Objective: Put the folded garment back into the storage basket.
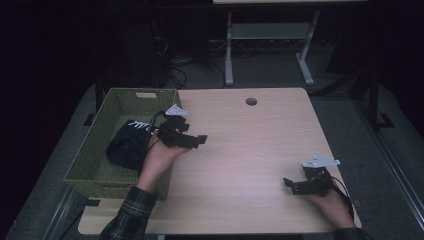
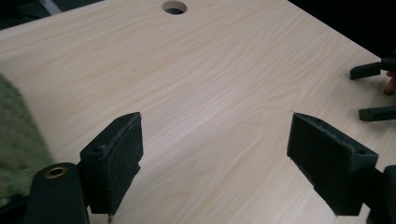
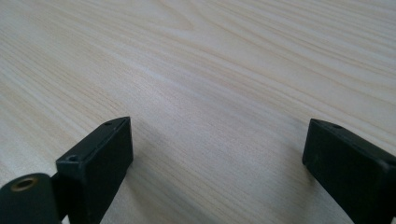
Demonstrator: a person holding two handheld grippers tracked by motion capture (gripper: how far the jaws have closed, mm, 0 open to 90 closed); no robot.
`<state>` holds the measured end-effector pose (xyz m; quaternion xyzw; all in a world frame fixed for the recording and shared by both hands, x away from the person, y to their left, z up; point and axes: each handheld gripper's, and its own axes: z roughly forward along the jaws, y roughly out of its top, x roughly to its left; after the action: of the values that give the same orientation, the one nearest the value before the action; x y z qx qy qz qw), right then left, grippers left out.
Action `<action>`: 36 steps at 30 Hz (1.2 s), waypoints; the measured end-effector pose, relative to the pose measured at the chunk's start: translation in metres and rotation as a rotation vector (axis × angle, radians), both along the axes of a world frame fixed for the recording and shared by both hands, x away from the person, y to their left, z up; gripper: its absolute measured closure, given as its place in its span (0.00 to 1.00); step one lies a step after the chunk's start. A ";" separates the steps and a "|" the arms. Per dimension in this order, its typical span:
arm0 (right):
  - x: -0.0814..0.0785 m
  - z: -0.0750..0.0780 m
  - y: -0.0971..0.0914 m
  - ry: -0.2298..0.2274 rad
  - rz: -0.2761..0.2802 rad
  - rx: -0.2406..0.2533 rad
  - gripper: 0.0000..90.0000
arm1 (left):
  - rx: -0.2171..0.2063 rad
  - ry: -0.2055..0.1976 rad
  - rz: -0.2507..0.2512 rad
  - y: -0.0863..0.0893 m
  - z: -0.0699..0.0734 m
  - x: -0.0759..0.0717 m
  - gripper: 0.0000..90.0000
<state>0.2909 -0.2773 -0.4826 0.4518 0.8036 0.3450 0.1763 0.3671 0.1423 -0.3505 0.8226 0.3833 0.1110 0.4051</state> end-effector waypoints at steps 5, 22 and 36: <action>0.000 0.000 0.000 0.000 0.001 0.000 0.09 | 0.025 0.001 -0.015 -0.020 -0.020 -0.004 0.20; 0.000 0.000 0.000 -0.001 0.005 -0.001 0.09 | 0.100 0.000 -0.043 -0.047 -0.086 -0.025 0.19; 0.000 0.000 0.000 -0.004 0.015 -0.001 0.09 | 0.186 -0.002 -0.063 -0.051 -0.121 -0.035 0.16</action>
<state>0.2909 -0.2771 -0.4827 0.4449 0.8070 0.3466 0.1755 0.3317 0.0917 -0.4712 0.8682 0.3448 0.1342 0.3308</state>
